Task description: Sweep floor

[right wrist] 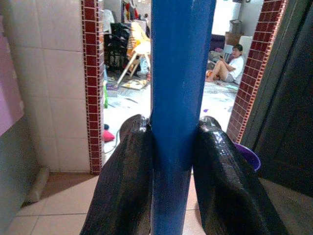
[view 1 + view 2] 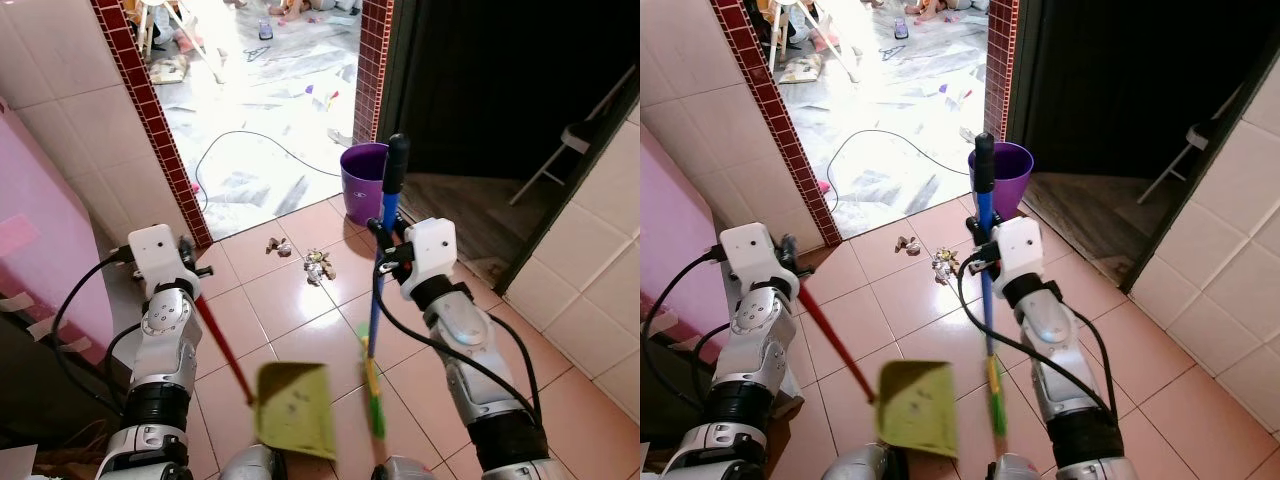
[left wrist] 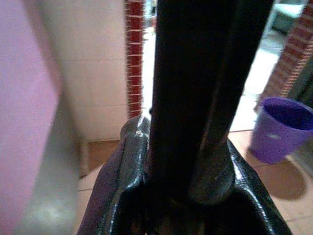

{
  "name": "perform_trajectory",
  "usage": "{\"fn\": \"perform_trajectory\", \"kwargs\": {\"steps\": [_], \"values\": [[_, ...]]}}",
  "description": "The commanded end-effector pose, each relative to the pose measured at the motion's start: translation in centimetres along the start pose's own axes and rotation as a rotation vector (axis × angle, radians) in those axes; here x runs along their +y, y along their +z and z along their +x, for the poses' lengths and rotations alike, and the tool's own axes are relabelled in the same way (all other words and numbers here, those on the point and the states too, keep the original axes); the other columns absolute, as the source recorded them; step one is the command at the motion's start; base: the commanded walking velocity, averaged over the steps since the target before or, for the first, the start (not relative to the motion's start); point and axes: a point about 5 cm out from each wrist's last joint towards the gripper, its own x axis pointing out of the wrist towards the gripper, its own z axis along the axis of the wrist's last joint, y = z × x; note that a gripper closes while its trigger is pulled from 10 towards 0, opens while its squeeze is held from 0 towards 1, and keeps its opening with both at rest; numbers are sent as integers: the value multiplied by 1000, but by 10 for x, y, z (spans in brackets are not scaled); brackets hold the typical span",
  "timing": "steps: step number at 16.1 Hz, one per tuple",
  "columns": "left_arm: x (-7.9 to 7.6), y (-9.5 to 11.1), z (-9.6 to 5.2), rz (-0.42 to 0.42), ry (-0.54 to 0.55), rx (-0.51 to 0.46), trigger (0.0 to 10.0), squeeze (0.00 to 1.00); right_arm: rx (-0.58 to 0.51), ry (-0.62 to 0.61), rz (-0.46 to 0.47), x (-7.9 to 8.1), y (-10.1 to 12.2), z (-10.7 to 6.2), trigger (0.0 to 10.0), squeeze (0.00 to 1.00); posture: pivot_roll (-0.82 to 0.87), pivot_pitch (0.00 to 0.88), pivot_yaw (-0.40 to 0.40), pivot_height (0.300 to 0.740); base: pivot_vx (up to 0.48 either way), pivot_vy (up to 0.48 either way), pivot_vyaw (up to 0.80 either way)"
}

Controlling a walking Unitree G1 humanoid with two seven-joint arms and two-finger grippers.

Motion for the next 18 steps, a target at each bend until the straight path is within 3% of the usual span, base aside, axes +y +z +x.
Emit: {"fn": "perform_trajectory", "kwargs": {"steps": [1, 7, 9, 18], "values": [[1, 17, 4, -7, -27, -79, 10000, 0, -83, 14, -18, 1, 16, 2, 10000, 0, -115, 0, 69, 740, 0, 0, 0], [0, 20, 8, -10, -55, -87, 10000, 0, -102, 47, -26, 6, 17, -1, 10000, 0, -119, 0, 88, 740, 0, 0, 204], [0, 21, 9, -12, -58, -92, 10000, 0, -101, 41, -22, 6, 17, -1, 10000, 0, -119, 0, 88, 740, 259, 0, 728], [-2, 19, 10, -14, -58, -91, 10000, 0, -103, 53, -4, 5, 19, -2, 10000, 0, -132, 0, 84, 740, 312, 0, 0]]}}
